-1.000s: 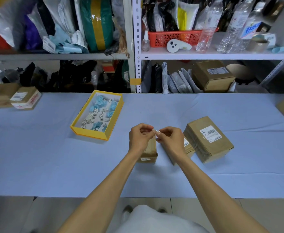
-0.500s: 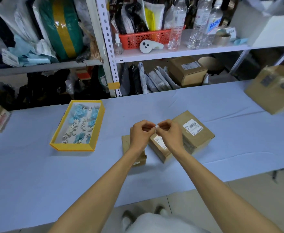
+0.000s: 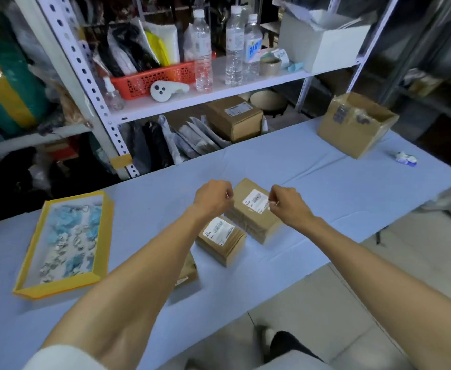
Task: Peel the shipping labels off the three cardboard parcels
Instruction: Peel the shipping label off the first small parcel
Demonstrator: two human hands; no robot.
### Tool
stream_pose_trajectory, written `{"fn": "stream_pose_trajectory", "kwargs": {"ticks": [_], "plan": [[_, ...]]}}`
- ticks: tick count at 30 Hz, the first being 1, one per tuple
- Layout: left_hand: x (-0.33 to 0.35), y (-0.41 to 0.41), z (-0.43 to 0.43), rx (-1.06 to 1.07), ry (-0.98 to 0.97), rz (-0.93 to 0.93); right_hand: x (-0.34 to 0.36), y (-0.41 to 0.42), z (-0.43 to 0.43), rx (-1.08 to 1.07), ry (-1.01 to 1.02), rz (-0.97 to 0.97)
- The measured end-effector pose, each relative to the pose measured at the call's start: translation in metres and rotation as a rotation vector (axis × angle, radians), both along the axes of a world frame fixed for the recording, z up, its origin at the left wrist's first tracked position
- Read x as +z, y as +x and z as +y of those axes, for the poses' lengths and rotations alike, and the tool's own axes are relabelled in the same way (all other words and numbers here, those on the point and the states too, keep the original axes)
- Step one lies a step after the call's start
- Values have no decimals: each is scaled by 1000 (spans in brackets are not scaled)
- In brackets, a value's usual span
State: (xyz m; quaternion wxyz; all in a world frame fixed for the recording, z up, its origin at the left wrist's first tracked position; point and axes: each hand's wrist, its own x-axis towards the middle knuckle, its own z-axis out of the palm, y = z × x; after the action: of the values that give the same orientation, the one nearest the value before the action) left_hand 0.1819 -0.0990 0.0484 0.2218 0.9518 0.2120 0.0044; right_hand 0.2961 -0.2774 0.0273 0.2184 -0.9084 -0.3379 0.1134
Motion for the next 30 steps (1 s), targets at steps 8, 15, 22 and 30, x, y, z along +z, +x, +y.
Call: {"fn": "stream_pose_trajectory", "kwargs": {"ticks": [8, 15, 22, 30], "plan": [[1, 75, -54, 18, -27, 11, 14, 98, -58, -3, -3, -21], [8, 150, -108, 127, -90, 62, 20, 190, -93, 108, -56, 3], [21, 192, -132, 168, -96, 86, 22, 230, -105, 218, -51, 49], [16, 230, -148, 99, -131, 99, 29, 252, -124, 214, -62, 59]]}}
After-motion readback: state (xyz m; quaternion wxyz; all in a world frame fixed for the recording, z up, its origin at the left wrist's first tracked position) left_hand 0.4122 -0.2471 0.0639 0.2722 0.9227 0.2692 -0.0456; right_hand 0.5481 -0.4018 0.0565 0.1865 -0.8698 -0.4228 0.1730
